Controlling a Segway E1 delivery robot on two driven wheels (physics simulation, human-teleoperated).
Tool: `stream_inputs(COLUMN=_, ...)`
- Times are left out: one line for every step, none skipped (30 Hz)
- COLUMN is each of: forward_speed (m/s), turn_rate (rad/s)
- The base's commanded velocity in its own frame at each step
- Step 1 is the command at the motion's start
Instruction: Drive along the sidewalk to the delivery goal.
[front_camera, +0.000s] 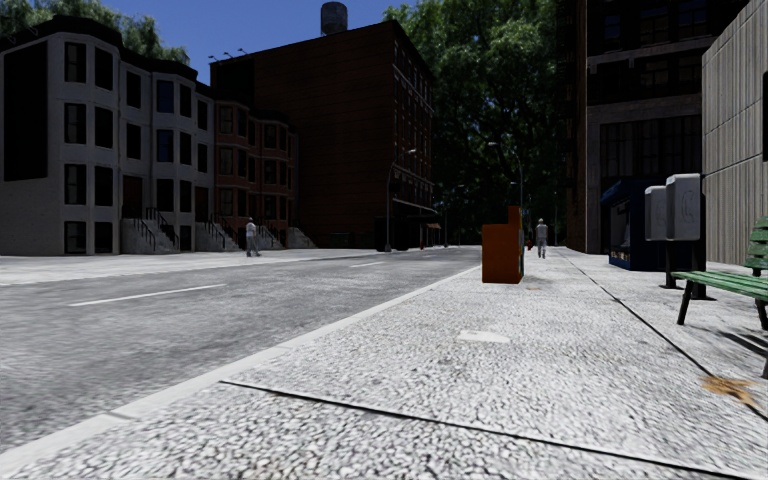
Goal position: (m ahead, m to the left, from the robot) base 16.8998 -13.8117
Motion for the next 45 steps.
stream_inputs(forward_speed=0.0, turn_rate=0.0)
stream_inputs(forward_speed=0.0, turn_rate=0.0)
stream_inputs(forward_speed=0.0, turn_rate=0.0)
stream_inputs(forward_speed=0.0, turn_rate=0.0)
stream_inputs(forward_speed=0.0, turn_rate=0.0)
stream_inputs(forward_speed=0.0, turn_rate=0.0)
stream_inputs(forward_speed=0.0, turn_rate=0.0)
stream_inputs(forward_speed=0.0, turn_rate=0.0)
stream_inputs(forward_speed=0.0, turn_rate=0.0)
stream_inputs(forward_speed=0.0, turn_rate=-0.1)
stream_inputs(forward_speed=0.0, turn_rate=-0.1)
stream_inputs(forward_speed=1.15, turn_rate=-0.31)
stream_inputs(forward_speed=2.0, turn_rate=-0.4)
stream_inputs(forward_speed=2.0, turn_rate=-0.47)
stream_inputs(forward_speed=2.0, turn_rate=-0.47)
stream_inputs(forward_speed=2.0, turn_rate=-0.51)
stream_inputs(forward_speed=2.0, turn_rate=-0.54)
stream_inputs(forward_speed=2.0, turn_rate=-0.54)
stream_inputs(forward_speed=2.0, turn_rate=-0.54)
stream_inputs(forward_speed=2.0, turn_rate=-0.54)
stream_inputs(forward_speed=2.0, turn_rate=-0.55)
stream_inputs(forward_speed=2.0, turn_rate=-0.55)
stream_inputs(forward_speed=2.0, turn_rate=-0.55)
stream_inputs(forward_speed=2.0, turn_rate=-0.55)
stream_inputs(forward_speed=2.0, turn_rate=-0.55)
stream_inputs(forward_speed=2.0, turn_rate=-0.55)
stream_inputs(forward_speed=2.0, turn_rate=-0.55)
stream_inputs(forward_speed=2.0, turn_rate=-0.54)
stream_inputs(forward_speed=2.0, turn_rate=-0.54)
stream_inputs(forward_speed=2.0, turn_rate=-0.49)
stream_inputs(forward_speed=2.0, turn_rate=-0.49)
stream_inputs(forward_speed=2.0, turn_rate=-0.48)
stream_inputs(forward_speed=2.0, turn_rate=-0.48)
stream_inputs(forward_speed=2.0, turn_rate=-0.48)
stream_inputs(forward_speed=2.0, turn_rate=-0.48)
stream_inputs(forward_speed=2.0, turn_rate=-0.48)
stream_inputs(forward_speed=2.0, turn_rate=-0.48)
stream_inputs(forward_speed=2.0, turn_rate=-0.48)
stream_inputs(forward_speed=2.0, turn_rate=-0.48)
stream_inputs(forward_speed=2.0, turn_rate=-0.48)
stream_inputs(forward_speed=2.0, turn_rate=-0.48)
stream_inputs(forward_speed=2.0, turn_rate=-0.48)
stream_inputs(forward_speed=2.0, turn_rate=-0.48)
stream_inputs(forward_speed=2.0, turn_rate=-0.48)
stream_inputs(forward_speed=2.0, turn_rate=-0.48)
